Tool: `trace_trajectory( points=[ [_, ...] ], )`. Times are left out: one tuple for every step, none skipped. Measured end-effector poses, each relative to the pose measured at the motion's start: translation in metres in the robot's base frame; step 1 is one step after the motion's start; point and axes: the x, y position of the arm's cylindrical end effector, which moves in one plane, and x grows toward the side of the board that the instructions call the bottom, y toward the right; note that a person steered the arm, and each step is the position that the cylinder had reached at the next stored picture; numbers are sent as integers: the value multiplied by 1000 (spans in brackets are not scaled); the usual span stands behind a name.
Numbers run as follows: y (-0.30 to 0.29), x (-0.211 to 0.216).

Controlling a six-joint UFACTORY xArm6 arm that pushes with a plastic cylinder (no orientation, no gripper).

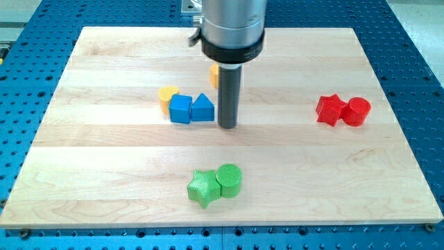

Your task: Move the triangle towards the top left of the board

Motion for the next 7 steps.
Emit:
trace_trajectory(
  points=[
    [-23,-36],
    [-48,-58],
    [-68,-63],
    [-128,-116],
    [-181,-149],
    [-189,-130],
    [-222,-164]
  ],
)
